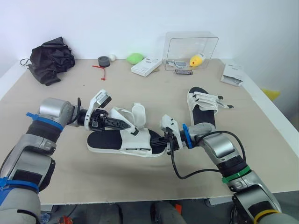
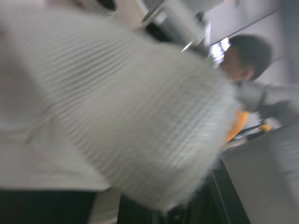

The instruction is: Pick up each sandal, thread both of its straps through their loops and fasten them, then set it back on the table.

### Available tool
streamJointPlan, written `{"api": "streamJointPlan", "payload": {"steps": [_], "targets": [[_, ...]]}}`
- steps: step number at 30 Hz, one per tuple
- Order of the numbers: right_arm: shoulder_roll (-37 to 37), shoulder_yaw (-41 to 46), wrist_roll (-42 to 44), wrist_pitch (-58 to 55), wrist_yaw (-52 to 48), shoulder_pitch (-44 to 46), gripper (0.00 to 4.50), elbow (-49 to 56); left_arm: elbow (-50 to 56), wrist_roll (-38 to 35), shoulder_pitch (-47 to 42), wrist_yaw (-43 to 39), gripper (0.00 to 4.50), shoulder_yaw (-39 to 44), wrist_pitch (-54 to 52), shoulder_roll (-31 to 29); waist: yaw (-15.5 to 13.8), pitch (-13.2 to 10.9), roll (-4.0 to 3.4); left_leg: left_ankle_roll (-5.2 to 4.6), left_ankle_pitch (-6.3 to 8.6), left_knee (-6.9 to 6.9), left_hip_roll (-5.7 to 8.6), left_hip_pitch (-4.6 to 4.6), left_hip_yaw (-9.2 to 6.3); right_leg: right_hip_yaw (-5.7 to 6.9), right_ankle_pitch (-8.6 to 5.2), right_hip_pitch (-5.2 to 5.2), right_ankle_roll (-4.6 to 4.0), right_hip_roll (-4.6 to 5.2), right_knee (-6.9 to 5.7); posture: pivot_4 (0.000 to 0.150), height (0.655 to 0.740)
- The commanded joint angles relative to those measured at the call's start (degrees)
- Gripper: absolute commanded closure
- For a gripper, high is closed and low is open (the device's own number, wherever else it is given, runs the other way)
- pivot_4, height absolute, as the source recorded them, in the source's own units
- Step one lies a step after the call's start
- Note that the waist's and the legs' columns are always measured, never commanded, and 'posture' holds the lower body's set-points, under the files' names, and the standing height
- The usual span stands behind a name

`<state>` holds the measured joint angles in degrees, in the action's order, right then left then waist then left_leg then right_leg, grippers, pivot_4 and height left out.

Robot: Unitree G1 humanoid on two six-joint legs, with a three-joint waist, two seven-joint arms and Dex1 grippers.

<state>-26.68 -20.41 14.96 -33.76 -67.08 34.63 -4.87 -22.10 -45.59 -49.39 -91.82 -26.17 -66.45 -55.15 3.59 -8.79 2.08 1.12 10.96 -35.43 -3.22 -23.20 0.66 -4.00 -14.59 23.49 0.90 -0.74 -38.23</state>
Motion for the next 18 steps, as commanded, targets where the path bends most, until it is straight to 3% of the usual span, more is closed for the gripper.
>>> {"api": "streamJointPlan", "payload": {"steps": [1, 4, 12, 14, 15, 16, 18], "targets": [[-1.15, -3.14, -3.09, -2.36, 0.95, -1.90, 4.50, -3.55, 11.03, -2.08, 7.31, -0.68, 4.29, -9.51, 11.13, -11.36, -0.10, -0.01, 0.00, 0.06, 0.08, 0.00, -0.09, -0.01, -0.01, 0.03, -0.07, 0.01, -0.07, -0.02, 0.00, 0.150, 0.7400], [-0.88, -3.42, -3.25, -2.18, 0.70, -1.48, 4.50, -3.94, 10.10, -2.95, 9.03, -0.68, 4.29, -8.58, 13.76, -12.27, -0.94, -0.03, 0.30, 0.09, 0.10, -0.09, -0.12, -0.02, -0.13, 0.24, -0.22, -0.02, -0.37, -0.02, -0.02, 0.150, 0.7400], [-0.14, -4.03, -3.72, -1.45, 0.08, -0.53, 4.50, -5.22, -1.13, 0.53, 8.78, 3.28, 4.29, 3.20, 13.17, -2.15, -0.83, -0.03, 0.22, 0.02, 0.01, -0.36, -0.16, 0.01, -0.07, 0.25, -0.23, -0.04, -0.51, -0.03, -0.04, 0.150, 0.7400], [-0.10, -4.03, -3.80, -1.32, -0.09, -0.41, 4.50, -5.40, -0.68, 1.65, 9.34, 3.03, 3.80, 4.57, 12.38, -1.33, -0.67, -0.02, 0.25, 0.02, 0.02, -0.31, -0.19, 0.00, -0.02, 0.20, -0.20, -0.02, -0.47, -0.08, -0.05, 0.150, 0.7400], [-0.10, -4.01, -3.84, -1.25, -0.18, -0.38, 4.50, -5.49, -0.10, 1.98, 9.68, 2.53, 3.79, 4.86, 11.91, -1.26, -0.66, -0.02, 0.25, 0.02, 0.04, -0.28, -0.21, -0.01, -0.02, 0.18, -0.18, -0.01, -0.46, -0.13, -0.06, 0.150, 0.7400], [-0.10, -3.99, -3.90, -1.19, -0.24, -0.36, 4.50, -5.56, 0.44, 2.20, 9.99, 1.97, 3.12, 5.15, 11.33, -1.24, -0.65, -0.02, 0.24, -0.01, 0.07, -0.24, -0.23, 0.00, -0.04, 0.16, -0.13, 0.00, -0.39, -0.19, -0.09, 0.150, 0.7400], [-0.17, -3.95, -3.91, -1.23, -0.30, -0.41, 4.50, -5.52, 0.42, 3.03, 10.23, 2.21, 2.69, 5.99, 11.35, -0.61, -0.66, -0.02, 0.24, -0.10, 0.12, -0.20, -0.24, 0.02, -0.07, 0.16, -0.12, 0.00, -0.37, -0.23, -0.13, 0.150, 0.7400]]}}
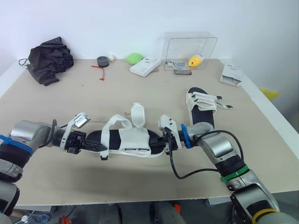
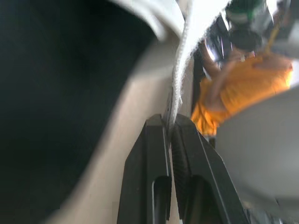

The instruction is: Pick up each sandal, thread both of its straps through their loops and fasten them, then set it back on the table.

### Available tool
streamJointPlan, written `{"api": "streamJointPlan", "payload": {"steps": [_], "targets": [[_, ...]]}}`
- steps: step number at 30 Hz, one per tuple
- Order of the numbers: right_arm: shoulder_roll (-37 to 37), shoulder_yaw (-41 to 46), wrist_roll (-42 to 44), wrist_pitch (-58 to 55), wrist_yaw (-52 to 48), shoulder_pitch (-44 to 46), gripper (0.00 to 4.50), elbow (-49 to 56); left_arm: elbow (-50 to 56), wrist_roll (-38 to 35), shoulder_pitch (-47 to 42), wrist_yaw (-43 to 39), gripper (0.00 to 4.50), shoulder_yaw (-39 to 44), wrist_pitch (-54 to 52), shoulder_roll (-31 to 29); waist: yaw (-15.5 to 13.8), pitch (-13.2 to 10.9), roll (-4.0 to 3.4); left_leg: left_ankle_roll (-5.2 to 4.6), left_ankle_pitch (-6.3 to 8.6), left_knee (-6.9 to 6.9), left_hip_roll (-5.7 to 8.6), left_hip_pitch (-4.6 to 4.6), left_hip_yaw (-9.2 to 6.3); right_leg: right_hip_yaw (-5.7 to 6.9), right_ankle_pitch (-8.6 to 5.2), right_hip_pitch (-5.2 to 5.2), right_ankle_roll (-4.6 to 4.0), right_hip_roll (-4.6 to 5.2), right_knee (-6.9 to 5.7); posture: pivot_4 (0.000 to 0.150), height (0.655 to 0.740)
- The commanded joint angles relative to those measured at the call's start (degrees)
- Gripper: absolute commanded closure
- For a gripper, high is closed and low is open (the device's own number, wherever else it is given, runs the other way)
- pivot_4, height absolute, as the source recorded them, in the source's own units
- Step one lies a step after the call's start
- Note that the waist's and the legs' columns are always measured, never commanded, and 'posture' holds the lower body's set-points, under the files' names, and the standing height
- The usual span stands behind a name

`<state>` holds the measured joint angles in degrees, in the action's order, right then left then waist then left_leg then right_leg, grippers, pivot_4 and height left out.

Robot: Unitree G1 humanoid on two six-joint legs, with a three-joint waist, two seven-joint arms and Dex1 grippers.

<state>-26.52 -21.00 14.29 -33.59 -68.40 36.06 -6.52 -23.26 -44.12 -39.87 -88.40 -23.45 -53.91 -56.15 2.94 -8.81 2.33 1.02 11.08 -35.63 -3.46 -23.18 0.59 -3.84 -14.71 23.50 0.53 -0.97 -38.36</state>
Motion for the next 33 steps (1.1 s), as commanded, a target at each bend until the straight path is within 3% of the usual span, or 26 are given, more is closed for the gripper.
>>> {"api": "streamJointPlan", "payload": {"steps": [1, 2, 3, 4, 14, 25, 30, 32, 33], "targets": [[-0.37, -3.35, -3.24, -1.43, 1.03, -1.87, 4.50, -3.84, 1.53, 1.73, 0.60, -1.30, 2.20, 3.67, -1.42, 0.70, -0.01, 0.00, 0.00, -0.03, 0.02, 0.00, -0.02, 0.01, -0.03, 0.00, -0.01, 0.01, -0.01, -0.03, -0.04, 0.150, 0.7400], [-0.43, -3.33, -3.23, -1.47, 1.02, -1.91, 4.50, -3.79, 1.69, 1.77, 0.53, -1.39, 2.09, 4.17, -1.61, 1.00, -0.04, 0.00, -0.01, -0.05, 0.03, 0.01, -0.05, 0.01, -0.05, 0.02, -0.02, 0.02, -0.03, -0.07, -0.08, 0.150, 0.7400], [-0.47, -3.32, -3.24, -1.49, 1.01, -1.94, 4.50, -3.76, 1.51, 1.77, 0.20, -0.80, 1.53, 4.98, -2.33, 1.58, -0.07, 0.00, -0.01, -0.05, 0.03, 0.01, -0.05, 0.02, -0.08, 0.04, -0.04, 0.02, -0.06, -0.08, -0.12, 0.150, 0.7400], [-0.50, -3.30, -3.23, -1.52, 1.01, -1.94, 4.50, -3.73, 1.20, 1.56, -0.20, -0.59, 1.38, 5.65, -3.43, 2.04, -0.14, 0.00, -0.01, -0.05, 0.03, 0.01, -0.05, 0.02, -0.11, 0.07, -0.06, 0.03, -0.09, -0.08, -0.16, 0.150, 0.7400], [-0.61, -2.82, -2.88, -1.80, 1.21, -2.13, 4.50, -3.60, 8.65, 7.51, 3.64, -2.74, 1.38, 6.81, 5.16, 3.48, -0.14, -0.01, -0.01, -0.04, 0.03, -0.03, -0.03, 0.05, -0.15, 0.06, -0.17, 0.00, -0.27, -0.07, -0.26, 0.150, 0.7400], [-0.40, -2.63, -2.75, -1.71, 1.31, -2.07, 4.50, -3.72, 10.08, 17.09, 7.54, -3.61, 1.38, 8.05, 25.62, 7.31, -0.19, 0.01, -0.06, -0.04, 0.03, -0.04, -0.03, 0.11, -0.09, 0.00, -0.19, -0.02, -0.30, -0.05, -0.28, 0.150, 0.7400], [-0.54, -2.49, -2.71, -1.62, 1.27, -2.10, 4.50, -3.76, 9.26, 14.53, 6.64, -4.10, 2.79, 8.46, 23.72, 7.08, -0.17, 0.02, -0.06, -0.04, 0.03, -0.05, -0.02, 0.11, -0.07, -0.02, -0.18, -0.02, -0.27, -0.06, -0.29, 0.150, 0.7400], [-0.54, -2.47, -2.72, -1.60, 1.25, -2.01, 4.50, -3.79, 9.06, 13.52, 6.11, -4.10, 3.85, 8.86, 21.99, 6.98, -0.17, 0.02, -0.06, -0.04, 0.03, -0.05, -0.03, 0.11, -0.08, -0.01, -0.18, -0.02, -0.26, -0.06, -0.29, 0.150, 0.7400], [-0.54, -2.45, -2.72, -1.58, 1.22, -1.93, 4.50, -3.86, 8.89, 12.96, 5.73, -4.10, 3.85, 8.92, 21.05, 6.84, -0.17, 0.02, -0.06, -0.04, 0.03, -0.04, -0.03, 0.11, -0.08, -0.01, -0.18, -0.02, -0.26, -0.06, -0.29, 0.150, 0.7400]]}}
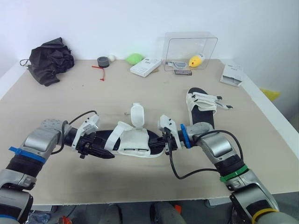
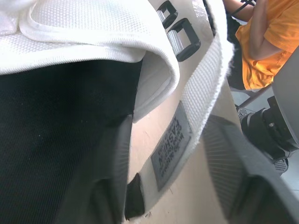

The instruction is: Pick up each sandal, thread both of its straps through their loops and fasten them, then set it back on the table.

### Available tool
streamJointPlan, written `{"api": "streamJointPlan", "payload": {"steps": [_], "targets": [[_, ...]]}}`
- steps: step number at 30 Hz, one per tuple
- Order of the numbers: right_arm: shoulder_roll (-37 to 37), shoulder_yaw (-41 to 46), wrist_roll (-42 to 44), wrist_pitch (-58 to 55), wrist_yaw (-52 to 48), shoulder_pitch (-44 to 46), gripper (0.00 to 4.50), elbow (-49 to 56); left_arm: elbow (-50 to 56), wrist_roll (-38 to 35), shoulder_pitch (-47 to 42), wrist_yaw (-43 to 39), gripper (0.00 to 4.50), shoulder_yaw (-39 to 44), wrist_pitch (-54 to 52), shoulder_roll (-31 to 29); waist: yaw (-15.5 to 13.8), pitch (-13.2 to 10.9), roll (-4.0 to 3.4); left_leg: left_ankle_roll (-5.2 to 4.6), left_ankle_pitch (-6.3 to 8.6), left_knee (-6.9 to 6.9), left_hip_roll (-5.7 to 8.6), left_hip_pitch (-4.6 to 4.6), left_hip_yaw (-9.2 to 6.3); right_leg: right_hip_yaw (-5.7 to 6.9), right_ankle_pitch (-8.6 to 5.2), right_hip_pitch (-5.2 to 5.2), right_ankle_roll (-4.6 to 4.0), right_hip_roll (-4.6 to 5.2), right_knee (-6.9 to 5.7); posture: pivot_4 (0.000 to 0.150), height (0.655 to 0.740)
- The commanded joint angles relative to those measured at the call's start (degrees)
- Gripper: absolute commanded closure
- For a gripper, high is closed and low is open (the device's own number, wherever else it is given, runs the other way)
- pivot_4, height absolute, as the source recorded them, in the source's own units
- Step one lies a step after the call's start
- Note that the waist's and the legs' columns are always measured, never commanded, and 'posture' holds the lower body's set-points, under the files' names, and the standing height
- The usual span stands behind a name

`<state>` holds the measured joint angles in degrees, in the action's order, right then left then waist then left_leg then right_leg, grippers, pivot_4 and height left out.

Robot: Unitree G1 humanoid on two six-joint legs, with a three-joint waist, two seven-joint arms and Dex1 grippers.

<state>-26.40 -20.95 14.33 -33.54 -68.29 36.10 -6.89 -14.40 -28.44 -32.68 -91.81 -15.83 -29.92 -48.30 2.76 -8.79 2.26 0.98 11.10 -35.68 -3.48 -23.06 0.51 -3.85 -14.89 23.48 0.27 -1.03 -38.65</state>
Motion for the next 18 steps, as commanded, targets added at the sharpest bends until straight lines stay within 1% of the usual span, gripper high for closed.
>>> {"api": "streamJointPlan", "payload": {"steps": [1, 6, 9, 15, 18], "targets": [[-0.67, -2.52, -2.79, -1.57, 1.07, -1.93, 4.50, -3.53, -0.12, -3.22, -1.78, -0.69, 4.41, 1.29, -3.85, -1.22, 0.00, 0.00, 0.00, 0.00, 0.00, 0.00, 0.00, 0.00, 0.00, 0.00, 0.00, 0.00, 0.00, 0.00, 0.00, 0.150, 0.7400], [-0.72, -2.52, -2.82, -1.50, 0.92, -1.75, 4.50, -3.75, -0.91, -5.58, -3.49, -0.69, 4.41, 0.91, -7.94, -2.49, 0.00, -0.01, 0.01, 0.00, 0.00, -0.01, 0.00, 0.00, 0.00, 0.00, 0.00, 0.00, 0.00, 0.00, -0.01, 0.150, 0.7400], [-0.75, -2.52, -2.86, -1.42, 0.88, -1.71, 4.50, -3.85, -2.07, -7.45, -5.66, -0.69, 4.41, 0.96, -12.28, -2.73, 0.00, -0.01, 0.00, 0.00, 0.00, -0.01, 0.01, 0.00, -0.01, 0.02, -0.01, 0.01, 0.00, 0.00, -0.02, 0.150, 0.7400], [-0.84, -2.42, -2.87, -1.56, 0.90, -1.70, 4.50, -3.77, -7.86, -13.66, -14.52, 2.07, 4.41, 6.58, -32.58, 2.41, 0.00, -0.05, 0.05, 0.00, 0.00, -0.09, 0.02, -0.04, -0.13, 0.01, -0.02, 0.00, -0.03, -0.09, -0.07, 0.150, 0.7400], [-0.88, -2.44, -2.91, -1.58, 0.90, -1.69, 4.50, -3.80, -11.32, -14.98, -17.77, 4.16, 4.41, 8.90, -37.92, 5.03, 0.08, -0.06, 0.02, 0.00, 0.00, -0.11, 0.05, -0.05, -0.21, 0.02, 0.03, -0.01, 0.10, -0.13, -0.12, 0.150, 0.7400]]}}
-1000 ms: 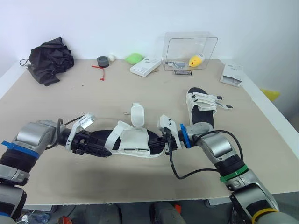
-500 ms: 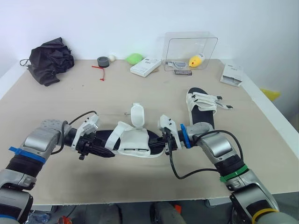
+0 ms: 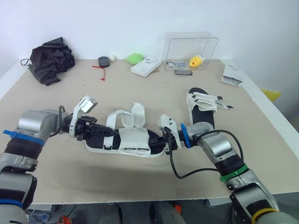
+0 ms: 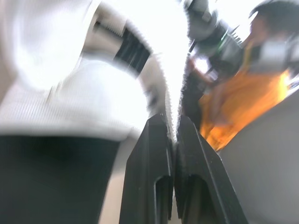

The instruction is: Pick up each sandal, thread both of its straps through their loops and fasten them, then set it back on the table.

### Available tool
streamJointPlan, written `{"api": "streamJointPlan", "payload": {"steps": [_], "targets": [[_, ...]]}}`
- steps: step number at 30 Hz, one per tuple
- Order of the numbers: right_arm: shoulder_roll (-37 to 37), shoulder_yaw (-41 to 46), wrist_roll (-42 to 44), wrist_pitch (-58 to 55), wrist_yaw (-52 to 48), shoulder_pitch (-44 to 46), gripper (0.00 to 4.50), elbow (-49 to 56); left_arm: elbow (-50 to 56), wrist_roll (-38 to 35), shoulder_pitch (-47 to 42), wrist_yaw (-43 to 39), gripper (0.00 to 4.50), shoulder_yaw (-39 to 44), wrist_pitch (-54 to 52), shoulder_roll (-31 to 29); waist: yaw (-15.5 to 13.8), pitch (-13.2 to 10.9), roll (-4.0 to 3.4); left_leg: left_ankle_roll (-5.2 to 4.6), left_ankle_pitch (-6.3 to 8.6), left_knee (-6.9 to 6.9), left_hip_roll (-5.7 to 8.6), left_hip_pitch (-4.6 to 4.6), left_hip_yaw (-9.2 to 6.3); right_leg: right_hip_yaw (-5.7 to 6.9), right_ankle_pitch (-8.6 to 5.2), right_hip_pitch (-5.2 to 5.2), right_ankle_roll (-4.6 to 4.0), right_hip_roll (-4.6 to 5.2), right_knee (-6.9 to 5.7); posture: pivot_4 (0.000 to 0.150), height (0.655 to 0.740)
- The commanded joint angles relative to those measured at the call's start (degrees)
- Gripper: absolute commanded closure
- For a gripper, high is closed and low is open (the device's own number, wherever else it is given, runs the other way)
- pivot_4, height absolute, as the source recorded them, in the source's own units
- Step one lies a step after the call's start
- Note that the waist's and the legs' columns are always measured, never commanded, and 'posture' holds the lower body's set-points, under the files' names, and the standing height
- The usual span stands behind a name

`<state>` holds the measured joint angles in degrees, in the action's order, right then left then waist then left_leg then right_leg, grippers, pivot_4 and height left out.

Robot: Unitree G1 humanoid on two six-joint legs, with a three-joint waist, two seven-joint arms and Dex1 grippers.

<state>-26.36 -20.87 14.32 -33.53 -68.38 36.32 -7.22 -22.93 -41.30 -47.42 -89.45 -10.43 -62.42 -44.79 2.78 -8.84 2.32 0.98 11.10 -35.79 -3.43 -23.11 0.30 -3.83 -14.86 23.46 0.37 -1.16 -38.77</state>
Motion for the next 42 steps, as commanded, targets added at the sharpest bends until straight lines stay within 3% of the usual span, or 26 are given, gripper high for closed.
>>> {"api": "streamJointPlan", "payload": {"steps": [1, 19, 42], "targets": [[-0.90, -2.55, -2.93, -1.58, 1.01, -1.88, 4.50, -3.50, -3.55, -2.10, -3.74, 2.28, 4.41, 3.77, -6.42, 2.09, 0.06, -0.03, -0.07, 0.00, 0.00, 0.00, 0.00, 0.01, 0.00, -0.02, 0.02, -0.01, 0.06, 0.00, -0.01, 0.150, 0.7400], [-0.47, -2.45, -2.73, -2.11, 1.98, -2.37, 4.50, -2.46, -10.30, 4.41, -7.01, 1.74, 4.41, -0.57, -4.31, 12.12, 0.05, -0.05, -0.10, 0.01, 0.00, 0.00, 0.05, -0.01, -0.19, -0.02, -0.03, -0.03, 0.03, -0.09, -0.15, 0.150, 0.7400], [-0.44, -2.60, -2.71, -2.28, 2.27, -2.78, 4.50, -1.99, -0.86, 2.60, 0.99, 6.46, 4.41, 1.52, -7.82, 13.24, 0.07, -0.05, -0.11, 0.01, 0.00, 0.01, 0.07, 0.02, -0.21, -0.06, -0.04, -0.06, 0.03, -0.09, -0.16, 0.150, 0.7400]]}}
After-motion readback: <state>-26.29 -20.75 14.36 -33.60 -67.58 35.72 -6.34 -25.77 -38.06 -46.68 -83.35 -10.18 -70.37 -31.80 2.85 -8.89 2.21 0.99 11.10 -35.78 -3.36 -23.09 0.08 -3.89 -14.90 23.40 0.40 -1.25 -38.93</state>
